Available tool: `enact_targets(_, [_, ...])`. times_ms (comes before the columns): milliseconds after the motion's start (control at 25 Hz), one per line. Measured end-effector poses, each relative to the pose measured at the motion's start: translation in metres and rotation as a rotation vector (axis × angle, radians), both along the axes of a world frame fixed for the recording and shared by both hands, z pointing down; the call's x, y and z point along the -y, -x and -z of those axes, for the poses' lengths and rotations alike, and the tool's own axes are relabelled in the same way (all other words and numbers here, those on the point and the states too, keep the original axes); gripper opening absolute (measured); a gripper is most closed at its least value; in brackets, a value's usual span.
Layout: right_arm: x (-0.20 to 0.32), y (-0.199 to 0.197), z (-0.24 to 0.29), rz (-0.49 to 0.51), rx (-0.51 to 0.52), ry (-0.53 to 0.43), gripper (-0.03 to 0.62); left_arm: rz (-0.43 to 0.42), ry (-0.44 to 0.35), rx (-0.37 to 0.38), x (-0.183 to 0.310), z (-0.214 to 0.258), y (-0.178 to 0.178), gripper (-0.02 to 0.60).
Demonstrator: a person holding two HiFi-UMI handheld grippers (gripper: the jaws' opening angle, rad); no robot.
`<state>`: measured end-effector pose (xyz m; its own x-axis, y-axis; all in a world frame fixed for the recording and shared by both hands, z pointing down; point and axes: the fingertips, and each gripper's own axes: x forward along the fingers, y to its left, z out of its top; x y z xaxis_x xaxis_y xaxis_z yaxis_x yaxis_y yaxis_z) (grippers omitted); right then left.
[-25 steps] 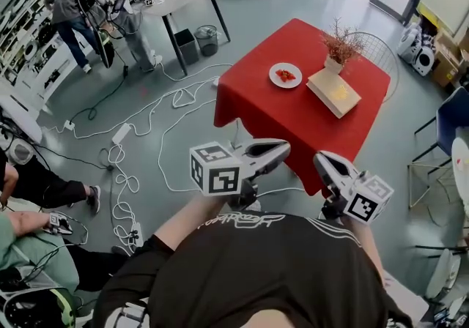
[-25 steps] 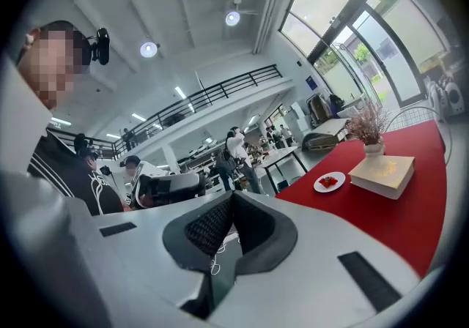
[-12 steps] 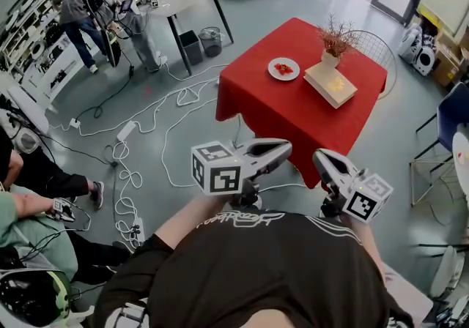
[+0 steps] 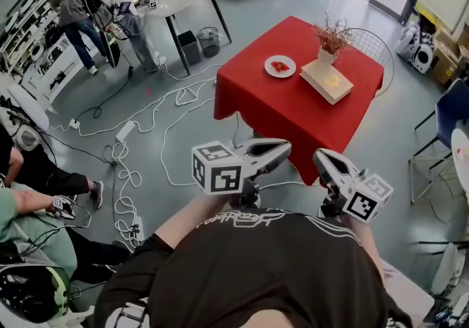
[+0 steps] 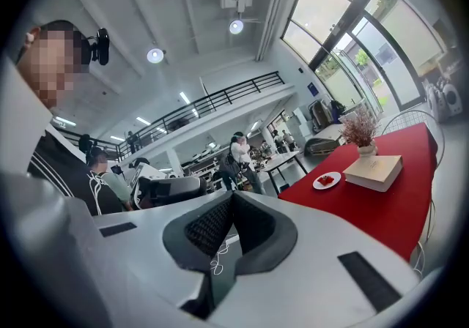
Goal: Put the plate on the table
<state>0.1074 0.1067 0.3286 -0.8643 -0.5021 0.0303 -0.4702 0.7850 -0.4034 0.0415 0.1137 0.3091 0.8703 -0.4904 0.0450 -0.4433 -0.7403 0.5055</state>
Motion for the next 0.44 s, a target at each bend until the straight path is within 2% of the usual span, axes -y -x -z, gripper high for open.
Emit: enact_targets(440, [-0.009, -0.010, 0.005, -0.005, 0.004, -0.016, 0.008, -0.013, -0.008, 0.008, -0.010, 0.005, -0.013, 0.006])
